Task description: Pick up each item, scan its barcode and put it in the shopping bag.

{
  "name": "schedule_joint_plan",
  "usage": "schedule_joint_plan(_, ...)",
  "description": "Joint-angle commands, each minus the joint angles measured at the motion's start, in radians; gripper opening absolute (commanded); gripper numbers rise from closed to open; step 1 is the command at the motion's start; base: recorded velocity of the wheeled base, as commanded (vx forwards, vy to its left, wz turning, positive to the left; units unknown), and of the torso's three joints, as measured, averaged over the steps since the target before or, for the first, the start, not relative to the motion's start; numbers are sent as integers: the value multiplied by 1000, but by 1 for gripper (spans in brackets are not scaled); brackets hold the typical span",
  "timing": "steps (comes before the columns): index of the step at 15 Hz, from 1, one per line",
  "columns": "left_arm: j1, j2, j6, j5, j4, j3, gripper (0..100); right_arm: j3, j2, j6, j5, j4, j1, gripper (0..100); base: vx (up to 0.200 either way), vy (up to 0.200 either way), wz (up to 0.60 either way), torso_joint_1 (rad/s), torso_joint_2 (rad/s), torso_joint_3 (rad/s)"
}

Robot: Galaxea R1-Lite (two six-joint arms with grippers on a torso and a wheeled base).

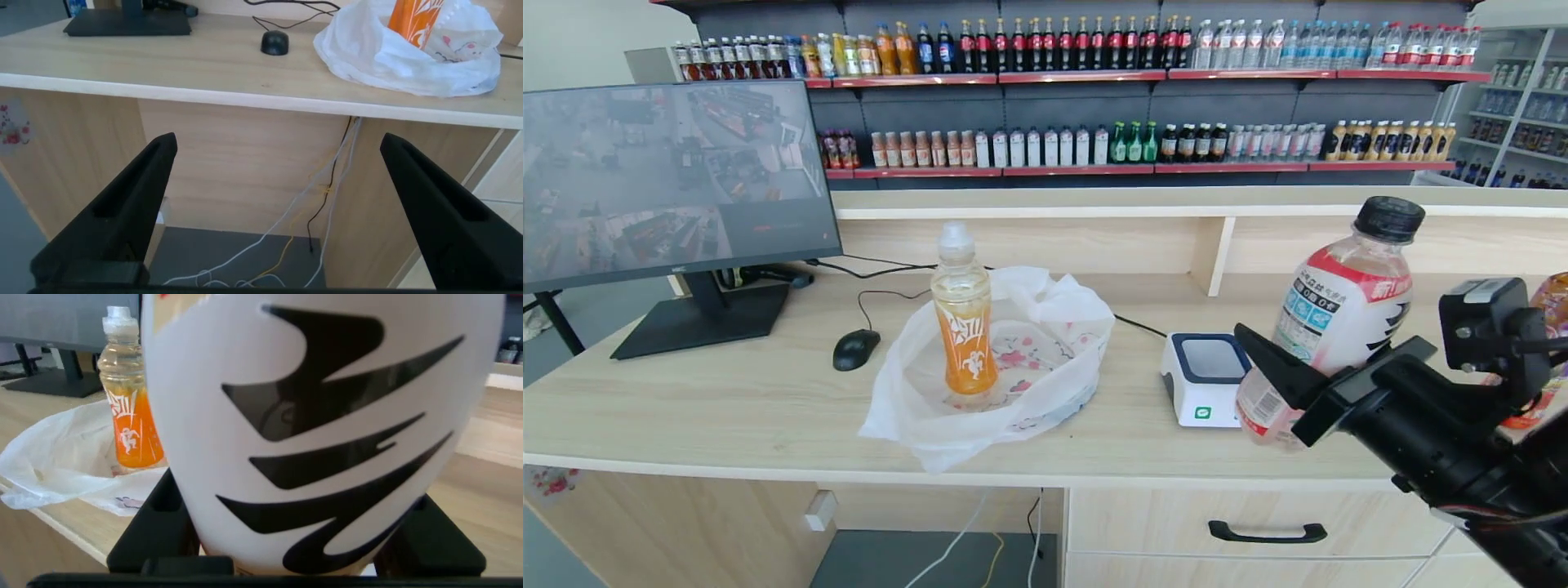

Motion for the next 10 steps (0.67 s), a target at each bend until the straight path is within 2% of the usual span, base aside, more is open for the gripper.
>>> schedule_joint_plan(1, 0, 0, 0, 0, 0, 0, 100, -62, 77, -55, 79, 0, -2, 0, 0, 0, 0, 0, 0, 0)
schedule_joint_plan(2, 0, 0, 0, 0, 0, 0, 100, -82, 103, -103, 114, 0, 1, 0, 0, 0, 0, 0, 0, 0)
schedule_joint_plan(3, 0, 0, 0, 0, 0, 0, 100, -109, 144, -212, 134, 0, -1, 0, 0, 0, 0, 0, 0, 0)
schedule_joint_plan(5, 0, 0, 0, 0, 0, 0, 100, -169, 221, -281, 131, 0, 12, 0, 0, 0, 0, 0, 0, 0)
schedule_joint_plan(8, 0, 0, -1, 0, 0, 2, 100, -358, 348, -469, 137, 0, 1, 0, 0, 0, 0, 0, 0, 0)
schedule_joint_plan(10, 0, 0, 0, 0, 0, 0, 100, -450, 397, -592, 185, 0, 8, 0, 0, 0, 0, 0, 0, 0)
